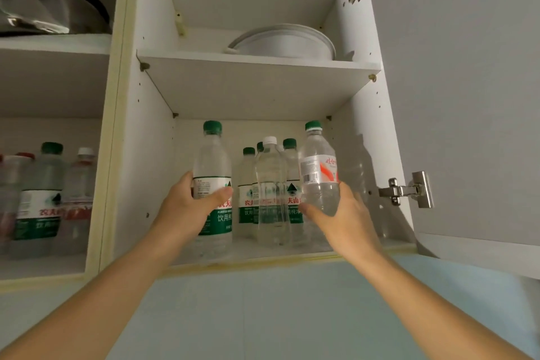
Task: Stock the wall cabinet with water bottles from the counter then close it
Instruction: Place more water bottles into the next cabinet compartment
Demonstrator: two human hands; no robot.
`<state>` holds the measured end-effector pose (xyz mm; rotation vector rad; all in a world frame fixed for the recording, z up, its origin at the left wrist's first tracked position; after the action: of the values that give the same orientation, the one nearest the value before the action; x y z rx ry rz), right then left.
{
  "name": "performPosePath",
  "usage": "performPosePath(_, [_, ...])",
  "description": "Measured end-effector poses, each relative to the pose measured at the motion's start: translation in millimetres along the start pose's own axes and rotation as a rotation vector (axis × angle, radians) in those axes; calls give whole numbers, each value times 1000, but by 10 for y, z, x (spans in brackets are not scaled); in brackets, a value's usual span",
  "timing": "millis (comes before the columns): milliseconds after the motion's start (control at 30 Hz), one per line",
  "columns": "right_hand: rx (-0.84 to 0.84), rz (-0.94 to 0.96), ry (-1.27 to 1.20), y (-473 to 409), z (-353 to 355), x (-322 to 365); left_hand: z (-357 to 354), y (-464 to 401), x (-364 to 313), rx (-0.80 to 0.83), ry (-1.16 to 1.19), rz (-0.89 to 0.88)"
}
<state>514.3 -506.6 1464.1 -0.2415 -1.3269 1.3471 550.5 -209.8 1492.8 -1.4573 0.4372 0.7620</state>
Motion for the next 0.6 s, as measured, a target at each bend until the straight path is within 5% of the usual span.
performPosePath(400, [-32, -45, 228, 15, -41, -19, 490, -39, 157, -120, -301, -48])
performPosePath(533, [-370, 350, 415, 303, 66, 596, 444, 93, 249, -130, -427, -118])
performPosePath(600, [-280, 507, 319, 348, -98, 883, 433, 85, 268, -135, -427, -117])
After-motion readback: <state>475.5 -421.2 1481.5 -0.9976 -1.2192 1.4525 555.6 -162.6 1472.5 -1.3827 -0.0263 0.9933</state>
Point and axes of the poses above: each hand's wrist, its own y-axis away from the middle knuckle, its own z-axis out of the back of the hand, x = y × z, the point moved 9 cm from there along -y, towards the middle knuckle, and after that the axes turned 6 degrees about y, right-handed, at the moved point
